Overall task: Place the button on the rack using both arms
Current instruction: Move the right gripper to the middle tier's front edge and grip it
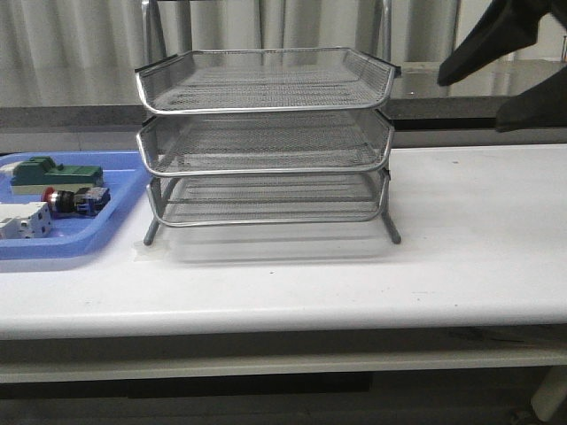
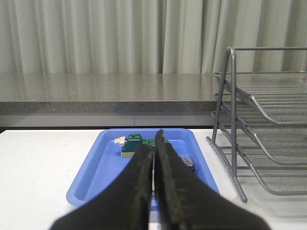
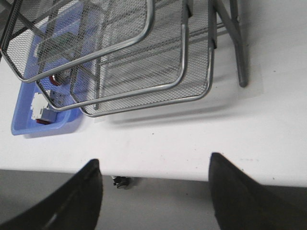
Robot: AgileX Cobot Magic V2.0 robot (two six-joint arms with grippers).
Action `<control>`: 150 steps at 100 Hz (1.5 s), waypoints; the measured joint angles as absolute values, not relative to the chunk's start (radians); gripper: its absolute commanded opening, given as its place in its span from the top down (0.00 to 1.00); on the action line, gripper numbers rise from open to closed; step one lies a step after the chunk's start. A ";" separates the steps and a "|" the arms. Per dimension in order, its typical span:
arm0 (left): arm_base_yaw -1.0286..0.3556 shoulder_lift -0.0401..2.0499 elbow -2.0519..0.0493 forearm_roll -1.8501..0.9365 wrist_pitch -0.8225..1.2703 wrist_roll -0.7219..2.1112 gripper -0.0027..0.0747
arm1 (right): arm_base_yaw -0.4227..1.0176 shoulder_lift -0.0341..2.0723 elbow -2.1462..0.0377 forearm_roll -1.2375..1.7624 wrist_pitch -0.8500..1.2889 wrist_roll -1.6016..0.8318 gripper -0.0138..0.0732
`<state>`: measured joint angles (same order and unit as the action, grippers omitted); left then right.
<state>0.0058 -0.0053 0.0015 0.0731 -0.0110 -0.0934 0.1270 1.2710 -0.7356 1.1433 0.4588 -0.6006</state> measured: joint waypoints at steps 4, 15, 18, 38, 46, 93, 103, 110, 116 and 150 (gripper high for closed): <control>0.006 -0.005 0.002 0.073 -0.011 -0.093 0.96 | 0.127 1.310 -0.736 1.212 0.450 -0.665 0.28; 0.006 -0.005 0.002 0.073 -0.011 -0.093 0.96 | 0.127 1.399 -0.736 1.422 0.431 -0.866 0.28; 0.006 -0.005 0.002 0.073 -0.011 -0.093 0.96 | 0.127 1.426 -0.736 1.472 0.427 -0.914 0.28; 0.006 -0.005 0.002 0.073 -0.011 -0.093 0.96 | 0.127 1.564 -0.759 1.750 0.455 -1.192 0.28; 0.006 -0.005 0.002 0.073 -0.011 -0.093 0.96 | 0.127 1.620 -0.785 1.781 0.501 -1.239 0.28; 0.006 -0.005 0.002 0.073 -0.011 -0.093 0.96 | 0.127 1.823 -0.948 1.800 0.584 -1.269 0.28; 0.006 -0.005 0.002 0.073 -0.011 -0.093 0.96 | 0.127 1.845 -0.978 1.802 0.591 -1.269 0.28; 0.006 -0.005 0.002 0.073 -0.011 -0.093 0.96 | 0.127 1.863 -0.995 1.802 0.593 -1.269 0.28; 0.006 -0.005 0.002 0.073 -0.011 -0.093 0.96 | 0.127 1.876 -1.006 1.802 0.593 -1.269 0.29; 0.006 -0.005 0.002 0.073 -0.011 -0.093 0.96 | 0.127 1.905 -1.017 1.802 0.602 -1.269 0.64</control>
